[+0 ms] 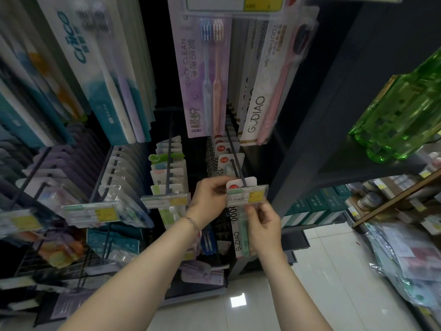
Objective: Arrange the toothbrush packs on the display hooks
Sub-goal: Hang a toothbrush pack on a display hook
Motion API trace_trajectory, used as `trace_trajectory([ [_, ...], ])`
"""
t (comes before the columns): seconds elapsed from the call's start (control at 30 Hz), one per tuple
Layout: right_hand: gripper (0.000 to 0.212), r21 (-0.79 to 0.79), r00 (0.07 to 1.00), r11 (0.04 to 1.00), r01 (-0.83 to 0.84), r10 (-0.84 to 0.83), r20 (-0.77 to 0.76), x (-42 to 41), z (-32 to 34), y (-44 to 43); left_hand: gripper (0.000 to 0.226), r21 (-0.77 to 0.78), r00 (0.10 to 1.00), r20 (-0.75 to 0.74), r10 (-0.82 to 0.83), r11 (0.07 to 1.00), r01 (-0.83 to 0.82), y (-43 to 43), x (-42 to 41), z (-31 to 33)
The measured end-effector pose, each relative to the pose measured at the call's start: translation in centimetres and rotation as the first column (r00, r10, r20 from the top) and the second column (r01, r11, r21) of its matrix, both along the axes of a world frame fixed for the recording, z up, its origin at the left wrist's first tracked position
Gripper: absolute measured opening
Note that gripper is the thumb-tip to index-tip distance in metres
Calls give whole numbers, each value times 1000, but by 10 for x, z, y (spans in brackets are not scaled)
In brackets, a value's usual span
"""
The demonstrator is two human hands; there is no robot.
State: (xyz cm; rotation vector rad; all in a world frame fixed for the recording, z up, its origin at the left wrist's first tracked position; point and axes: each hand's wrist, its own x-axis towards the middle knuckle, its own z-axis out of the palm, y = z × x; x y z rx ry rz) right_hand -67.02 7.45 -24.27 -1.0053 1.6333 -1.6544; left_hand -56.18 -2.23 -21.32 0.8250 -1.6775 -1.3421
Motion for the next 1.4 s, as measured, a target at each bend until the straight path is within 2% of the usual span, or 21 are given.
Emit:
trace_trajectory([
  [0.5,24,86,996,996,36,-42,74,6,5,-12,33,179,993,-115,41,984,-20,1,-4,-4],
  [0.6,26,106,996,994,-5,-5,88,7,3,-19,19,206,989,-133,65,978,-37,2,-3,-5],
  [0.7,37,89,994,996,-30,20,103,7,2,-27,8,202,991,-85,103,976,-84,0,-1,-10],
  [0.87,48,132,991,991,-25,7,134,8,-2,-39,18,170,984,-4,176,970,-172,-5,-2,-15],
  [1.0,41,183,977,982,-52,12,213,5,-3,-56,14,172,977,46,207,962,-212,-9,-3,-15],
  [1.17,44,238,979,971,-32,-18,205,5,3,-59,33,193,991,65,117,973,-127,-3,1,-19],
  [1.27,34,162,969,987,9,-49,243,9,14,-55,41,229,994,96,59,970,-79,2,8,-22],
  [1.37,33,290,966,956,46,-116,229,13,10,-49,47,230,989,147,26,971,-59,8,19,-29],
  [1.4,34,324,974,941,98,-157,161,16,6,-47,48,219,985,174,14,974,-52,10,24,-30],
])
